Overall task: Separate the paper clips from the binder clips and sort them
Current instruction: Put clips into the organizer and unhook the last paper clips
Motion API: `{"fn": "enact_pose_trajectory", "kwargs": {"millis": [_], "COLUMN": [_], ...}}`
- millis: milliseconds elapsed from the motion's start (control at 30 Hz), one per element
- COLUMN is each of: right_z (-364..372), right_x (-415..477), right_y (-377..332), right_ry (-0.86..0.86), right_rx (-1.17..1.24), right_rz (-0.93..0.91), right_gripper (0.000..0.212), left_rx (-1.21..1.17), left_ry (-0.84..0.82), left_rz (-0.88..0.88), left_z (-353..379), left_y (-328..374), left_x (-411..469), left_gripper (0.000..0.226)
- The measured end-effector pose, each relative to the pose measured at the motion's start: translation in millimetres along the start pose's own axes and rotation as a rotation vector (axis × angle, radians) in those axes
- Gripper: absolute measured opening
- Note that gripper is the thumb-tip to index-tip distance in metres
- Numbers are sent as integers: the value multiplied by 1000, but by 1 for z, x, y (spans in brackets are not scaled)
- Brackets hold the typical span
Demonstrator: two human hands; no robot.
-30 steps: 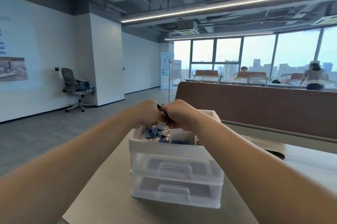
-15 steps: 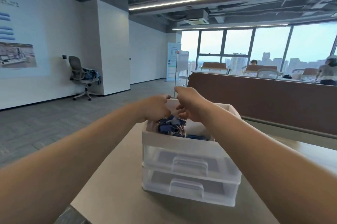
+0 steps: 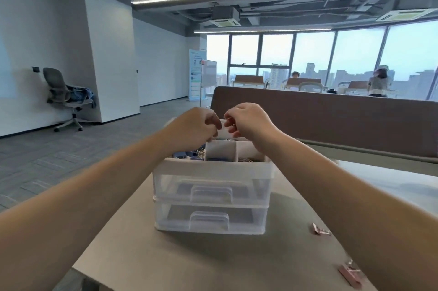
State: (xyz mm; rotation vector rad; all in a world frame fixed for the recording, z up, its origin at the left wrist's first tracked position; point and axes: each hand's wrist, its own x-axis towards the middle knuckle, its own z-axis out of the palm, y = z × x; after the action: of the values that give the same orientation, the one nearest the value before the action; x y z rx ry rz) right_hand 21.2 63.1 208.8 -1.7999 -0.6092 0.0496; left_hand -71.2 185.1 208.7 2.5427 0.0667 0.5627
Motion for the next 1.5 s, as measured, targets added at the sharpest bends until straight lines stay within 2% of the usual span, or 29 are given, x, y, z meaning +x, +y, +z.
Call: {"fn": "enact_pose_trajectory", "kwargs": {"millis": [133, 300, 567, 733, 867, 1067, 1200, 1333, 1500], "right_z": [-57, -129, -226, -275, -294, -295, -290, -287, -285], "right_x": [-38, -90, -168, -213, -234, -242, -236, -229, -225], "right_y": [23, 57, 119, 165, 198, 223, 230, 237, 238], "right_ry": [2, 65, 157, 167, 126, 25, -38, -83, -86], "right_rx": [-174, -287, -481, -581, -714, -889, -989, -1014, -975], "right_rz": [-34, 46, 227, 347, 396, 448, 465, 489, 508], "right_gripper": [21, 21, 18, 17, 10, 32, 39, 35, 34], "left_rx": [-72, -95, -137, -87, -3, 228, 214, 204, 207], "left_ry": [-35, -142, -348, -509, -617, -672, -700, -707, -709], "left_rz": [158, 299, 347, 390, 389, 420, 399, 398, 396], "left_z": [35, 93, 193, 256, 299, 331, 340, 348, 354], "left_y": [48, 107, 159, 186, 191, 190, 185, 184, 181], "left_x": [-9, -18, -22, -27, -27, -34, -33, -31, -31], "left_gripper": [17, 18, 19, 8, 8, 32, 39, 42, 33]}}
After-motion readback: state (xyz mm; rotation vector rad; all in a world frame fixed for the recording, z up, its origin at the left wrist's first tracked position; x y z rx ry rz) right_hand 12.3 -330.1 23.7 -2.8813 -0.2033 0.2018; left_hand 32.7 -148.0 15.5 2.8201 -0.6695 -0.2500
